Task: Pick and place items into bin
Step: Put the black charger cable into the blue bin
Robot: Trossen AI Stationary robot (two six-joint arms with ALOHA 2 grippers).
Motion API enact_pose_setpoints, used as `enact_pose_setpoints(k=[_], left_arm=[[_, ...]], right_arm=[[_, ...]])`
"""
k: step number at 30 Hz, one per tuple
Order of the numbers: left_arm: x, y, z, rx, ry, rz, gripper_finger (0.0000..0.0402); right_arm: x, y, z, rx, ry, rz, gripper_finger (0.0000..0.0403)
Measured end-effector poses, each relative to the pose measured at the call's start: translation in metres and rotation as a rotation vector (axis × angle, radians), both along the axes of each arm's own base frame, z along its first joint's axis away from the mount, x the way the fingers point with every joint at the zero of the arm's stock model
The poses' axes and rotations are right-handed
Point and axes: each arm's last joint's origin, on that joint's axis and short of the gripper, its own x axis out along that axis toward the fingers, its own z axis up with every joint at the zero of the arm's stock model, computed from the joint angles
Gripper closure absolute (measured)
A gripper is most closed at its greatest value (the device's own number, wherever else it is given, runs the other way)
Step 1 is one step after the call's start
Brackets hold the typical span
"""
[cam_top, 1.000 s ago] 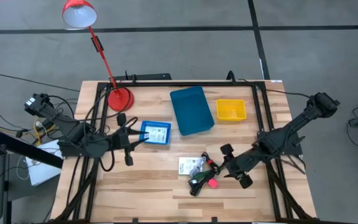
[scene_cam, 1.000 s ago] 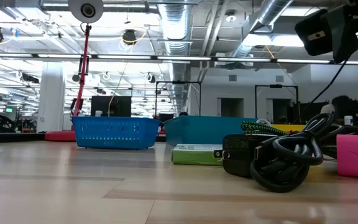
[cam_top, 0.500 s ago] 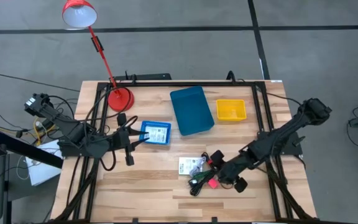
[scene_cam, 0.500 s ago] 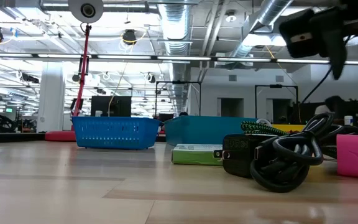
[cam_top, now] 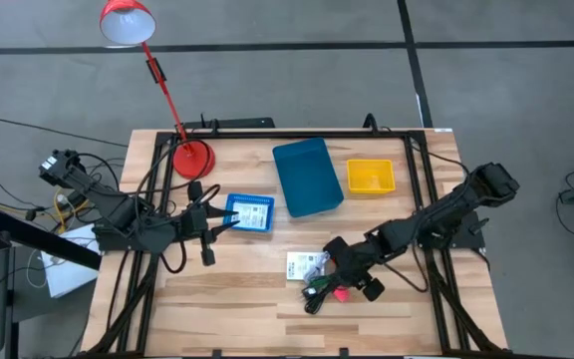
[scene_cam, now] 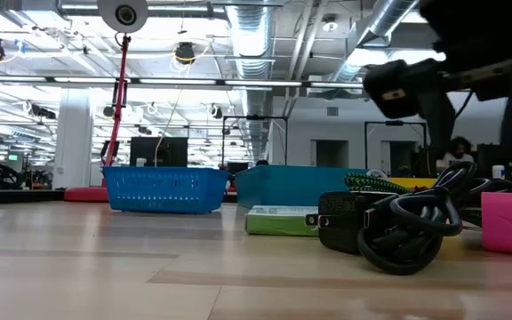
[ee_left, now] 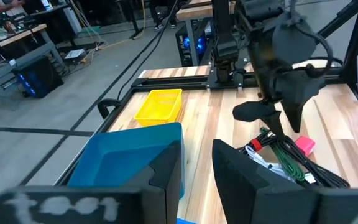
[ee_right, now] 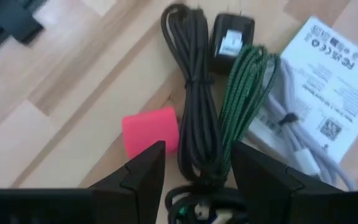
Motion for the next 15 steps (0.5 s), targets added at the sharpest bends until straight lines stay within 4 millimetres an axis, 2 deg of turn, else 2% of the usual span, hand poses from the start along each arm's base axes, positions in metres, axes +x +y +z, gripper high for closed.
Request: enact_pose_setpoints(k=[15], left_arm=[[0.0, 0.0, 0.0, 0.0, 0.0, 0.0, 0.0321]], right_arm=[[0.009, -0.014, -0.005, 0.044, 0.025, -0.033, 0.0226]])
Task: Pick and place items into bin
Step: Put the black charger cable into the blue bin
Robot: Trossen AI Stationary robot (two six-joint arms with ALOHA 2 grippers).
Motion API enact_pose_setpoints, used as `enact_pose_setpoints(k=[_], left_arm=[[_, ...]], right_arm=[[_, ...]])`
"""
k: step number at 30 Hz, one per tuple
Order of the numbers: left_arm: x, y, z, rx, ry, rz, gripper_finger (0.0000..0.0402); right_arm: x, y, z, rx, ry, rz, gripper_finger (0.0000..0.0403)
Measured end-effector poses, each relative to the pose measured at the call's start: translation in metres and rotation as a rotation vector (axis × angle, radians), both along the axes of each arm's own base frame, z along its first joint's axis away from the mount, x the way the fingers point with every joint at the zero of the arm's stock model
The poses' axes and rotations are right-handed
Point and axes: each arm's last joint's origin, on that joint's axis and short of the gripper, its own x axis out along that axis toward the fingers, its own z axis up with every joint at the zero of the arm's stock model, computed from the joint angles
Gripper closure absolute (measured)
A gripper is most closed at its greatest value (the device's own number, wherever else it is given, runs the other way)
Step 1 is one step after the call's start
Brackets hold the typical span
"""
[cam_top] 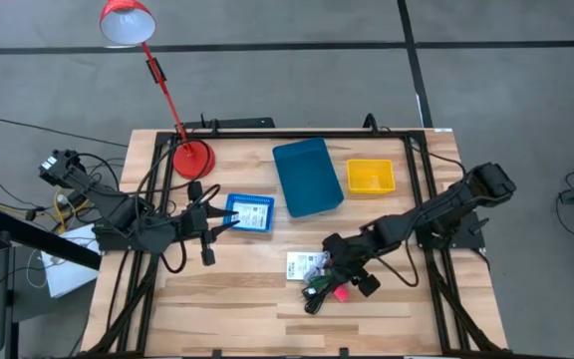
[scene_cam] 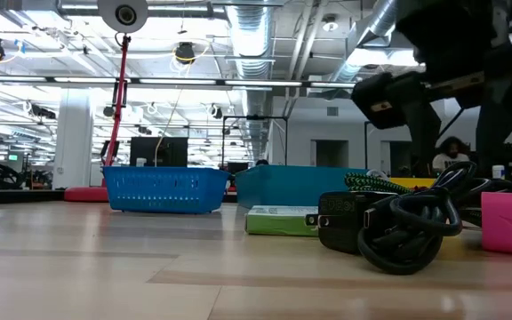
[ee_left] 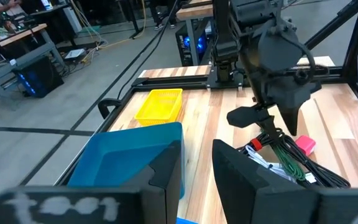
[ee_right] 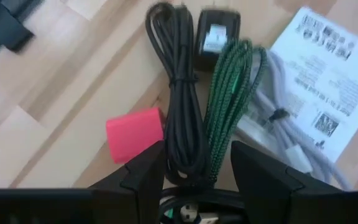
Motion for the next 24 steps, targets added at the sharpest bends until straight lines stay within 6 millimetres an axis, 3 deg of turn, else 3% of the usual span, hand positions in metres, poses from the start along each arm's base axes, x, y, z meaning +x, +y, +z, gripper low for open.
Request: enact_pose_setpoints(k=[14, 24], left_arm=[[0.0, 0.0, 0.0, 0.003, 0.004, 0.0, 0.0321], [0.0, 0.0, 0.0, -0.002, 0.003, 0.001, 0.0321]], right_arm=[[0.006, 0.002, -0.018, 0.031, 0.061, 0.02, 0.0231], [0.005, 0.002, -0.016, 0.026, 0.052, 0.025, 0.0319]])
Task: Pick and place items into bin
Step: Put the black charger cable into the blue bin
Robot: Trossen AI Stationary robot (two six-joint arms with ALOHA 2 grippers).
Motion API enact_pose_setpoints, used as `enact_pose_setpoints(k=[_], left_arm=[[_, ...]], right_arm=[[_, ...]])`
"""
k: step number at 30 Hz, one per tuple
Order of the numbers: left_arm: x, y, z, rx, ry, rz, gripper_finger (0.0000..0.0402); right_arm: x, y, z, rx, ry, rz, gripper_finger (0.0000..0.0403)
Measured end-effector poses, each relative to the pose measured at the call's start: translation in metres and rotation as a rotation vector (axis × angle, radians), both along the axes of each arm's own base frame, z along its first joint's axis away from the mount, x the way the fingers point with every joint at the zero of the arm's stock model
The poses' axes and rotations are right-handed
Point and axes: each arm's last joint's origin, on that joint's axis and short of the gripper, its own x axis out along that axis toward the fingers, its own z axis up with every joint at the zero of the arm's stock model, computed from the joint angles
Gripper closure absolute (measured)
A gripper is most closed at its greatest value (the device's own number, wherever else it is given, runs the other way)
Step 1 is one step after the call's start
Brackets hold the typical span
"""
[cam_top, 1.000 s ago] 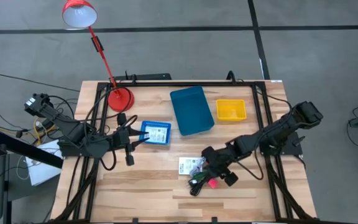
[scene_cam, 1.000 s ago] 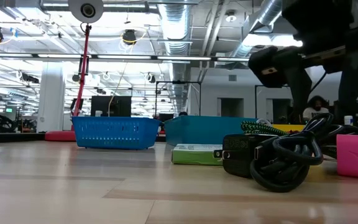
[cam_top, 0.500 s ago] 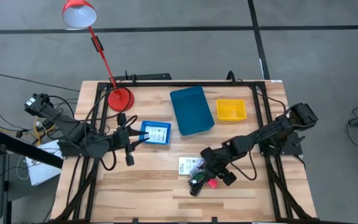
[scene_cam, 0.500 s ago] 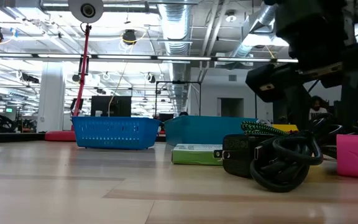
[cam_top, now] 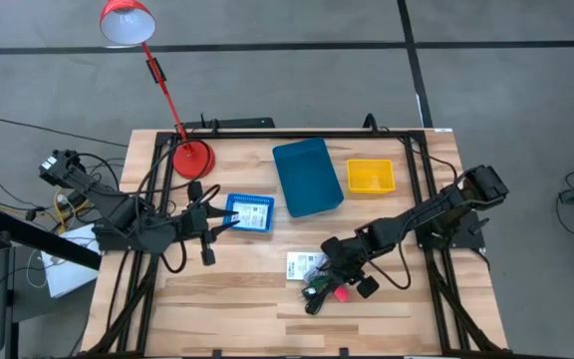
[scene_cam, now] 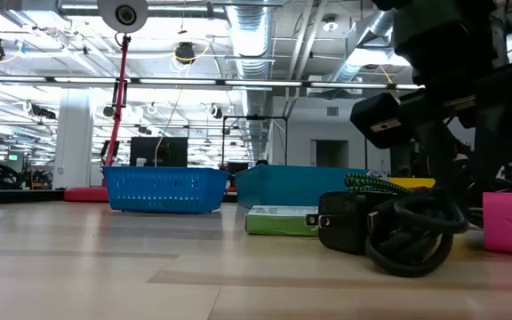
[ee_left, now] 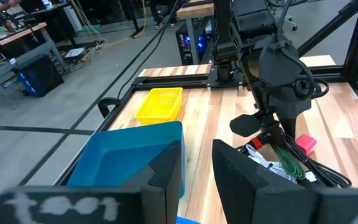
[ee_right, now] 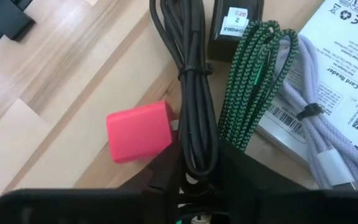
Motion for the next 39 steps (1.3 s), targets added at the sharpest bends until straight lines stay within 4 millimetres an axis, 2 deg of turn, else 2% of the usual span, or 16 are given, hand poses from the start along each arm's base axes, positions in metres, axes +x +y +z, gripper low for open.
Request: enact_pose_setpoints(k=[4, 11, 21, 27, 31, 35, 39], left_arm=[[0.0, 0.0, 0.0, 0.0, 0.0, 0.0, 0.0321], [0.0, 0.0, 0.0, -0.005, -0.002, 0.001, 0.0321], [0.0, 0.0, 0.0, -0.006, -0.003, 0.002, 0.0321], [0.0, 0.0, 0.0, -0.008, 0.0, -0.007, 0.0321], [0.0, 0.0, 0.0, -0.004, 0.001, -0.009, 0.0321], [0.0, 0.0, 0.0, -0.003, 0.002, -0.009, 0.0321], [0.0, 0.0, 0.0, -0.003, 0.002, -0.009, 0.0321]], right_arm=[[0.0, 0.0, 0.0, -0.002, 0.005, 0.0, 0.0339], [0.003, 0.001, 0.01, -0.024, 0.032, 0.011, 0.0339], [0.01, 0.003, 0.041, -0.096, 0.082, 0.024, 0.0339], [0.016, 0.002, 0.076, -0.208, 0.089, 0.003, 0.0339], [0.022, -0.003, 0.109, -0.302, 0.053, -0.017, 0.0339], [0.028, -0.02, 0.142, -0.407, 0.008, -0.093, 0.0339], [0.035, -0.05, 0.172, -0.484, -0.037, -0.179, 0.0339]])
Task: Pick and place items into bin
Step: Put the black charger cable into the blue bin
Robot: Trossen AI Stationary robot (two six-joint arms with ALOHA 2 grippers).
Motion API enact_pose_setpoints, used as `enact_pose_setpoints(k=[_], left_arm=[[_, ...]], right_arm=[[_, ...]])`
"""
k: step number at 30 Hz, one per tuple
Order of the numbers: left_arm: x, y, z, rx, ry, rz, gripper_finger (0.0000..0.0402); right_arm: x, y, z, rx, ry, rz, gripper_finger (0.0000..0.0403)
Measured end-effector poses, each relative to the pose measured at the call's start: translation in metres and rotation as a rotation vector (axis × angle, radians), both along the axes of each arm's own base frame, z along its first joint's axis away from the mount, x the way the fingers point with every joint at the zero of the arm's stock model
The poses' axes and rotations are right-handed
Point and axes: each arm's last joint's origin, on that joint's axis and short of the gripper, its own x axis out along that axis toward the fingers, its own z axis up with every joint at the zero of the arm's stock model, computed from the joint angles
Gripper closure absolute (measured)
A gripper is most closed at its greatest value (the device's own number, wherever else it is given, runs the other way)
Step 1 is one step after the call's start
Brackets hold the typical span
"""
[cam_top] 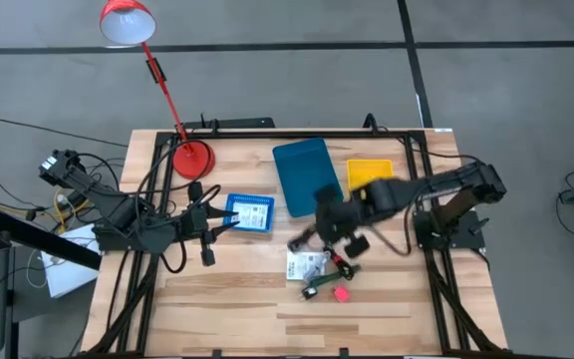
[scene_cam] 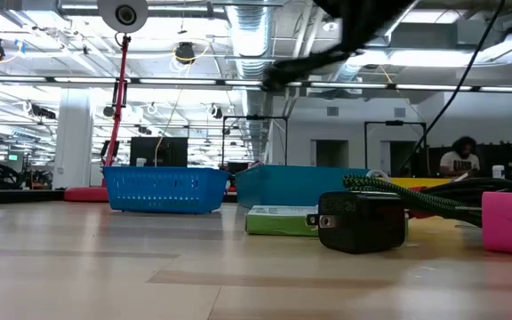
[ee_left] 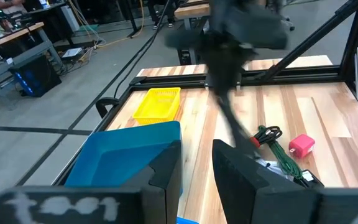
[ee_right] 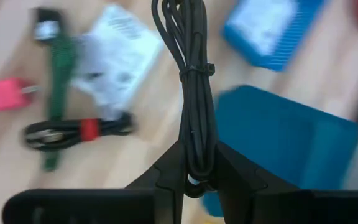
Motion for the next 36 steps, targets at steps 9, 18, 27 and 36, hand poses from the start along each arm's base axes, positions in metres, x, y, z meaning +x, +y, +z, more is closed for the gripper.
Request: enact_pose_setpoints(k=[9, 18, 27, 36], left_arm=[[0.0, 0.0, 0.0, 0.0, 0.0, 0.0, 0.0321], [0.0, 0.0, 0.0, 0.001, 0.0, 0.0, 0.0321], [0.0, 0.0, -0.001, 0.021, 0.012, -0.004, 0.0321], [0.002, 0.01, -0.002, -0.013, 0.027, 0.022, 0.0321]], right_arm=[[0.006, -0.109, 0.023, -0.04, -0.074, -0.229, 0.0339], [-0.003, -0.224, 0.016, 0.156, -0.256, -0.564, 0.0339], [0.011, -0.264, -0.033, 0.356, -0.179, -0.835, 0.0339], [0.032, -0.262, -0.075, 0.395, -0.047, -0.927, 0.0333]])
